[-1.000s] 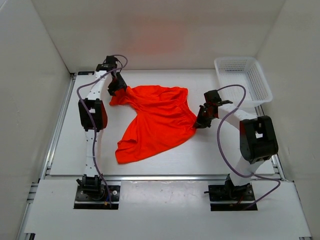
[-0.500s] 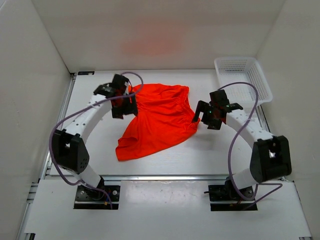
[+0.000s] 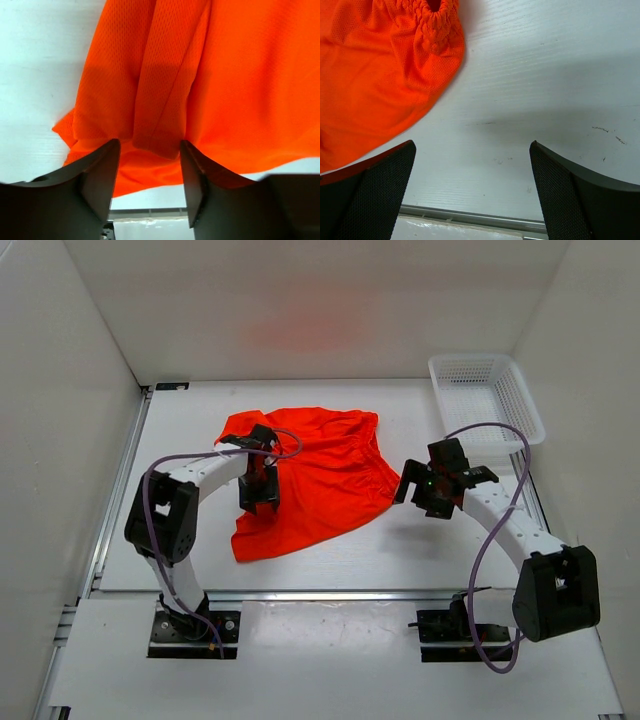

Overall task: Fold and stack the shorts
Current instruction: Flatten the shorts out

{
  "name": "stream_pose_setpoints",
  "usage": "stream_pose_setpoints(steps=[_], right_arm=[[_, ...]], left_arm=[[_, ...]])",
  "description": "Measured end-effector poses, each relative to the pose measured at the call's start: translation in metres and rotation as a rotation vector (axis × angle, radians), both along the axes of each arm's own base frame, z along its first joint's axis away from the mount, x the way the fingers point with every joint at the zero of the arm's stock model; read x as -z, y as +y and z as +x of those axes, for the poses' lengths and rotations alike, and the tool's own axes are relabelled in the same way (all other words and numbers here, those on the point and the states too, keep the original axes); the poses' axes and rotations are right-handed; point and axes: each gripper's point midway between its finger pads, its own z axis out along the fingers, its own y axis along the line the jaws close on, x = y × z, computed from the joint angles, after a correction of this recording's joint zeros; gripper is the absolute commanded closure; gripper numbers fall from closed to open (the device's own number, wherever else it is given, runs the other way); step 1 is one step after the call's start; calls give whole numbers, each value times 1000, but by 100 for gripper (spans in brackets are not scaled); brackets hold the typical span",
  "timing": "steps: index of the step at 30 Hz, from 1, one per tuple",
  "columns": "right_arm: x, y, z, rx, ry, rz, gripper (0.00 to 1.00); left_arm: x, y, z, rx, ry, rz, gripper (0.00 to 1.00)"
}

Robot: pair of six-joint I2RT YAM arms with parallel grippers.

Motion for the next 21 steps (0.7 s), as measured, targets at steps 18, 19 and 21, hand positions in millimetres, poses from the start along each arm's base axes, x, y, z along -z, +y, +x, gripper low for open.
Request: stream_pose_setpoints(steps=[18, 19, 21], right_arm=[[-3, -6, -2, 17, -3, -9, 1], [-3, -6, -2, 17, -2, -9, 1], [-3, -6, -3, 16, -1, -9, 1]], left_arm=[[-49, 69, 84, -206, -154, 82, 79], [-58, 82, 98, -240, -184, 82, 72], [-72, 109, 124, -312, -219, 85, 53]])
